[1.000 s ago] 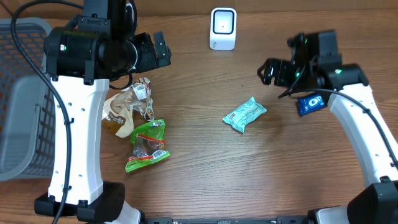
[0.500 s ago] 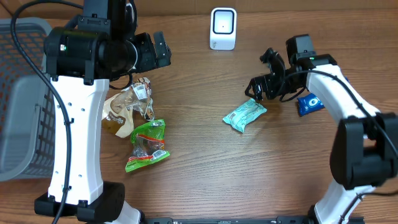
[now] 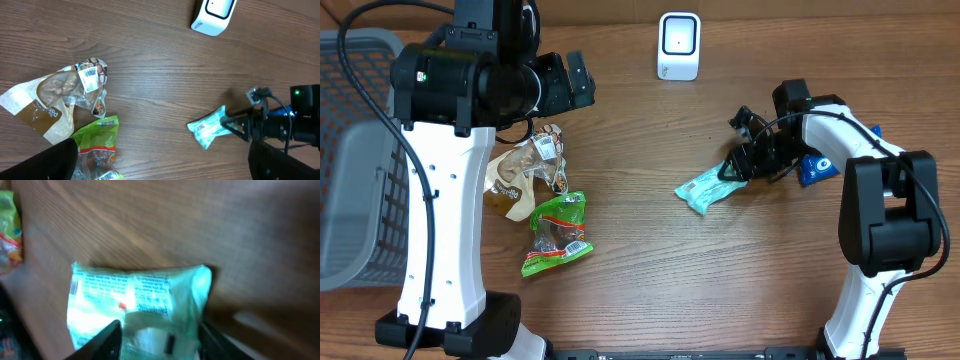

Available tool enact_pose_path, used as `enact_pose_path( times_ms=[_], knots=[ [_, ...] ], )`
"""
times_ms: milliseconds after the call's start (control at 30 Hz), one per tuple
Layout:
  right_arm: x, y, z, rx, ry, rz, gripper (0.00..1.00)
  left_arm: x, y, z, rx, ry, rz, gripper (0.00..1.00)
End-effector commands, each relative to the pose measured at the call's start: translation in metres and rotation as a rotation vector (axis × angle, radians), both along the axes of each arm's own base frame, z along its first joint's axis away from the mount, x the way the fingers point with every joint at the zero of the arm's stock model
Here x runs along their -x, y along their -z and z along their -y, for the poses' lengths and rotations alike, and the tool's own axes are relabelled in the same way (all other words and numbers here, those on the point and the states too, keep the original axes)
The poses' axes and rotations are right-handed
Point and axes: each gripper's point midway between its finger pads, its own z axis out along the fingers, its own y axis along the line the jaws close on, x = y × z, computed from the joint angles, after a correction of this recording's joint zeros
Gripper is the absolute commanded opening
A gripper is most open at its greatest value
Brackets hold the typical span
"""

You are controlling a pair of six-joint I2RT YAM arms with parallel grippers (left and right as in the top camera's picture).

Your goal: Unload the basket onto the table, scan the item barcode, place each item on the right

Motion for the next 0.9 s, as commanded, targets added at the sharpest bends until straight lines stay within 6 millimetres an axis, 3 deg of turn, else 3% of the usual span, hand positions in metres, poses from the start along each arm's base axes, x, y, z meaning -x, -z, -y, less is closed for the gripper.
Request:
enact_pose_path(
  times_ms=[0, 233, 333, 400, 533, 867],
  knots=[
    [0.015, -0.004, -0.001, -0.016, 0.007, -0.074, 0.45, -0.002, -0.001, 0.0, -0.004, -0.003, 0.005, 1.0],
    [0.038, -0.008, -0.001, 0.016, 0.103, -0.26, 0.48, -0.002, -0.001, 0.0, -0.004, -0.003, 0.005, 1.0],
    [0.033, -0.007, -0.002, 0.025, 0.203, -0.31, 0.64, -0.002, -0.001, 0.0, -0.004, -0.003, 0.005, 1.0],
    [0.018, -0.005, -0.004, 0.027, 0.306, -0.317, 0.72, -0.002, -0.001, 0.0, -0.004, -0.003, 0.005, 1.0],
    [0.011, -0.001, -0.007, 0.029, 0.389, -0.342, 0.72, -0.002, -0.001, 0.0, -0.004, -0.003, 0.005, 1.0],
    [0.059, 0.03, -0.025, 0.052, 0.394, -0.477, 0.68, -0.002, -0.001, 0.0, -0.004, -0.003, 0.005, 1.0]
  ],
)
